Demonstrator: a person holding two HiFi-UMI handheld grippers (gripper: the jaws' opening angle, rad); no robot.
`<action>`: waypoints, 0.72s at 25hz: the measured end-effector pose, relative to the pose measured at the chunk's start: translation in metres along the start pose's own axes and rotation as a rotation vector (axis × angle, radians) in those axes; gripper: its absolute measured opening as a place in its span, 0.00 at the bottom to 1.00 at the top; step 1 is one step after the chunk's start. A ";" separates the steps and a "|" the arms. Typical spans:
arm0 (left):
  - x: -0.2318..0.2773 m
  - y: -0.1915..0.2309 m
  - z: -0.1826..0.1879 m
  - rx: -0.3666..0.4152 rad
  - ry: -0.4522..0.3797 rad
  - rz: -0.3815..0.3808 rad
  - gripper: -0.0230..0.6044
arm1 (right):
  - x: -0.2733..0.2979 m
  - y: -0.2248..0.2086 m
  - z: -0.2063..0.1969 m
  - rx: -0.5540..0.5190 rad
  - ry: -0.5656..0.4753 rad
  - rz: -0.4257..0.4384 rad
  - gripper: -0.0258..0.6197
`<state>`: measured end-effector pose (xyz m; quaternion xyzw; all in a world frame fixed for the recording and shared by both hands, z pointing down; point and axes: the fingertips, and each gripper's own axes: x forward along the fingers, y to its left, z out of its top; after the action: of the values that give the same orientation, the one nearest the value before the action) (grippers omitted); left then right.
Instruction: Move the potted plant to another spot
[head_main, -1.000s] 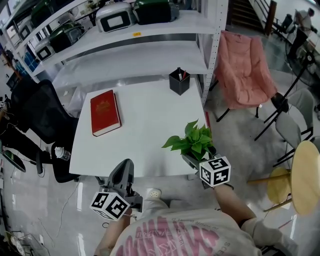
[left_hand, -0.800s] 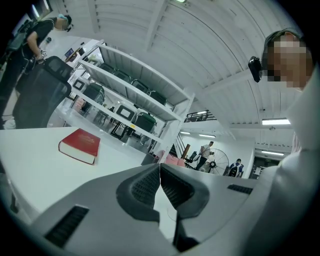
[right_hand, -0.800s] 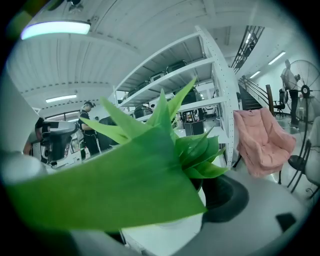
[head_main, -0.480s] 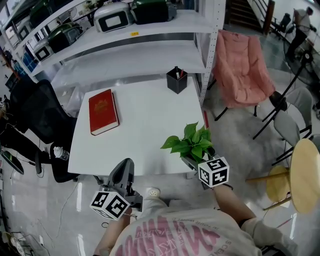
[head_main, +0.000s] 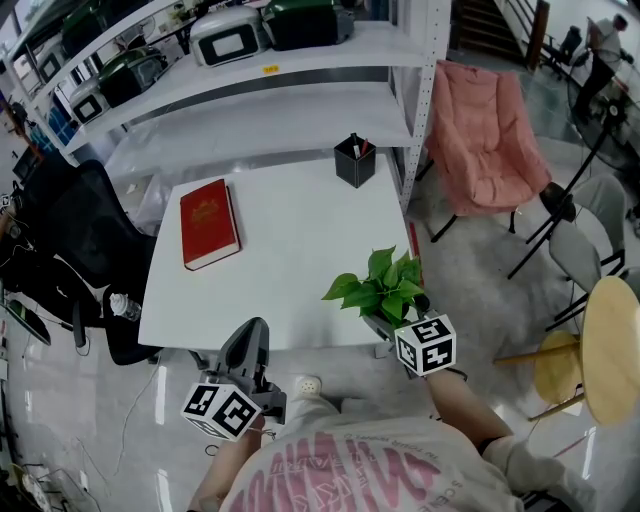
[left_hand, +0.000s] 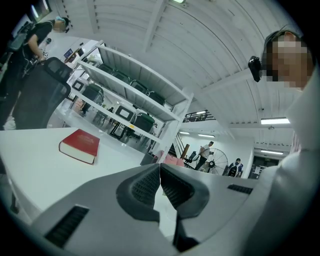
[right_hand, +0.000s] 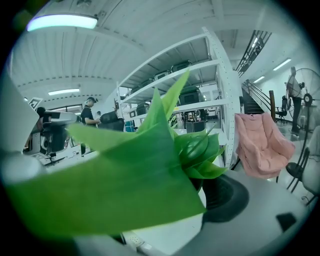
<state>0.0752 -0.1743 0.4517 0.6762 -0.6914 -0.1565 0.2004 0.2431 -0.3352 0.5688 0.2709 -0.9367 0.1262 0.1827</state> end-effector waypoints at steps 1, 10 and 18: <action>0.000 0.001 0.000 -0.001 0.000 0.000 0.08 | 0.001 0.000 0.000 0.000 -0.001 -0.001 0.83; -0.003 0.001 -0.001 0.005 0.018 0.001 0.08 | 0.000 0.000 0.000 0.001 -0.001 -0.003 0.84; -0.009 0.006 -0.006 -0.006 0.021 0.006 0.08 | 0.000 0.002 -0.001 -0.007 -0.002 -0.018 0.84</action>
<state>0.0733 -0.1652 0.4595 0.6751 -0.6910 -0.1505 0.2102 0.2424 -0.3335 0.5693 0.2786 -0.9349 0.1208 0.1837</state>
